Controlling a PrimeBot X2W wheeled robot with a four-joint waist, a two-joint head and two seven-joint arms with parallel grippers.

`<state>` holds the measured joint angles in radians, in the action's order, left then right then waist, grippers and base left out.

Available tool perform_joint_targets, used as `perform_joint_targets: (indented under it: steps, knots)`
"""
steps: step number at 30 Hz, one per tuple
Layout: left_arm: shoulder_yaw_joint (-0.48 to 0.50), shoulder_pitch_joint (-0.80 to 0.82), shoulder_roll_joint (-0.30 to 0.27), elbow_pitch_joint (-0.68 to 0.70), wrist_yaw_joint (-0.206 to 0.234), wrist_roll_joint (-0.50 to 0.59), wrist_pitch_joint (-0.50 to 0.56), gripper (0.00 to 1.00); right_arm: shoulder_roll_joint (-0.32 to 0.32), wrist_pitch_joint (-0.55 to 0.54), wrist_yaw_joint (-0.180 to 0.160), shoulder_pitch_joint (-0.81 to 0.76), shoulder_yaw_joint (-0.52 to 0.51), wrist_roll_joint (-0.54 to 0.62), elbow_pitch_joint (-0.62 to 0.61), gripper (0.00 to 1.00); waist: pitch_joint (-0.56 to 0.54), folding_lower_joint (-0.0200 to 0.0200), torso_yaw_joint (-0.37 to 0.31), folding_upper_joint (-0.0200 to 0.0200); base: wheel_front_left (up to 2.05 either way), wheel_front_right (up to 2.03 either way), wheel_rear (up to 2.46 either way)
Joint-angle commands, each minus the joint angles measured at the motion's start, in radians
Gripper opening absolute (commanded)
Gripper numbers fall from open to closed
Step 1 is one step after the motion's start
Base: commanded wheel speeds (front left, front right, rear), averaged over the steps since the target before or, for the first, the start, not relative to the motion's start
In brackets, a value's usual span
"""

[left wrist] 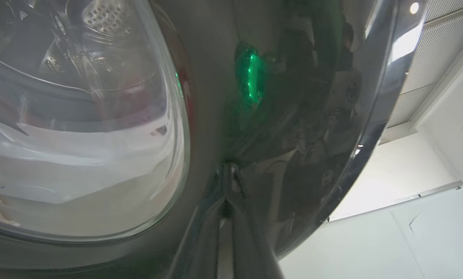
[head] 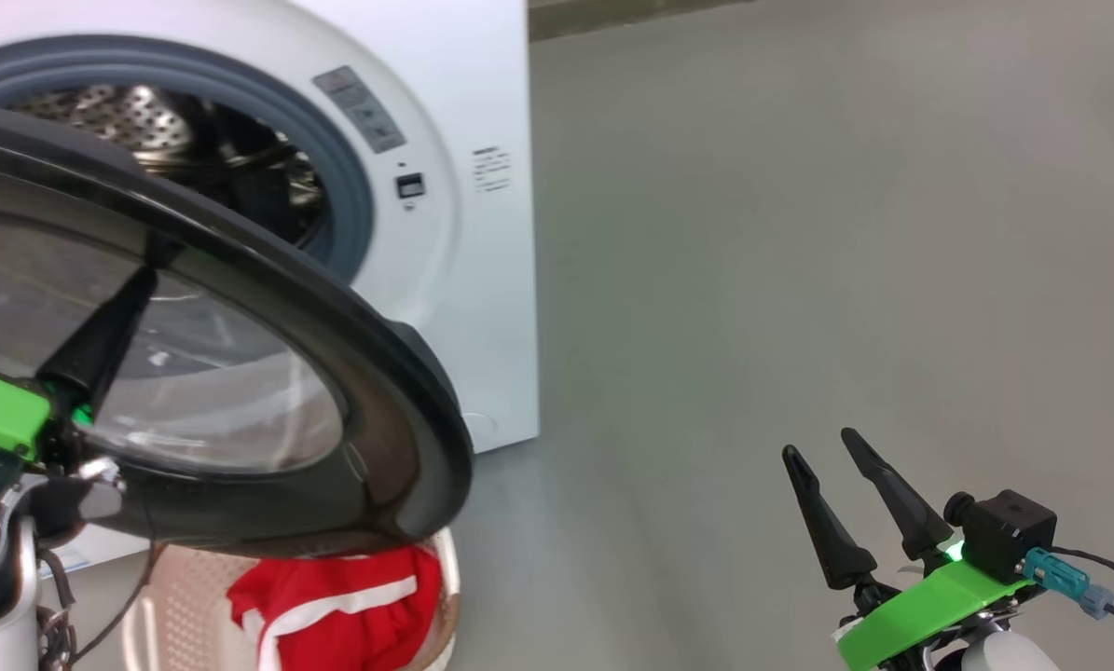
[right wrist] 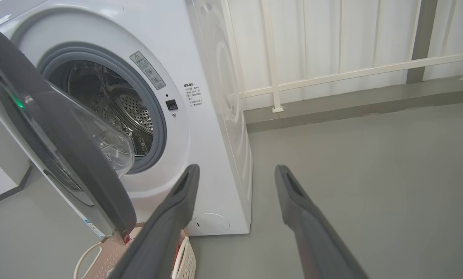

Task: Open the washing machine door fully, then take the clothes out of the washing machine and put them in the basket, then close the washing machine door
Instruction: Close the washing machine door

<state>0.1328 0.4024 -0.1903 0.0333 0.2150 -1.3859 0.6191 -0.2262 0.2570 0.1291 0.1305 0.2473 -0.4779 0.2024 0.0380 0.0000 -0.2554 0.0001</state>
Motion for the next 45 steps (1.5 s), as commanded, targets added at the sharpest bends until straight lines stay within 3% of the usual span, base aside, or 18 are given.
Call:
perform_joint_targets:
  steps: [1,8,20,33,35,37,38,39,45]
  knots:
    - [0.036,0.054,-0.036,0.017,-0.015,0.015,-0.007,0.0,-0.007,0.005,0.002,0.036,0.02,-0.002,-0.028,1.0,0.019,0.0,-0.03,-0.0001,0.0,0.0,0.0]
    - [0.062,0.107,-0.058,-0.068,-0.046,0.044,-0.059,0.0,-0.001,0.005,0.002,0.047,0.018,0.0,-0.034,1.0,0.058,0.0,-0.091,-0.0001,0.0,0.0,0.0]
    - [0.079,0.172,-0.062,-0.159,-0.089,0.064,-0.118,0.0,0.008,0.005,0.002,0.057,0.014,0.003,-0.038,1.0,0.082,0.0,-0.131,-0.0001,0.0,0.0,0.0]
    - [0.037,0.125,-0.035,-0.116,-0.1,0.053,-0.077,0.0,0.008,0.005,0.002,0.051,-0.001,0.009,-0.035,1.0,0.072,0.0,-0.05,-0.0001,0.0,0.0,0.0]
    - [0.031,0.114,-0.033,-0.104,-0.101,0.05,-0.068,0.19,0.006,0.005,0.002,0.052,-0.001,0.008,-0.036,1.0,0.071,0.0,-0.036,-0.0001,0.0,0.0,0.0]
    - [0.027,0.101,-0.032,-0.089,-0.103,0.05,-0.061,0.52,0.006,0.005,0.002,0.053,-0.001,0.009,-0.036,1.0,0.07,0.0,-0.022,-0.0001,0.0,0.0,0.0]
    - [0.025,0.095,-0.033,-0.081,-0.104,0.051,-0.059,0.89,0.005,0.005,0.002,0.053,-0.002,0.008,-0.036,1.0,0.07,0.0,-0.014,-0.0001,0.0,0.0,0.0]
    - [0.021,0.088,-0.036,-0.072,-0.106,0.056,-0.058,1.0,0.005,0.005,0.002,0.053,-0.002,0.008,-0.036,1.0,0.07,0.0,-0.007,-0.0001,0.0,0.0,0.0]
    - [-0.011,0.04,-0.061,-0.019,-0.155,0.119,-0.073,1.0,0.006,0.005,0.002,0.051,-0.003,0.008,-0.036,1.0,0.067,0.0,0.035,-0.0001,0.0,0.0,0.0]
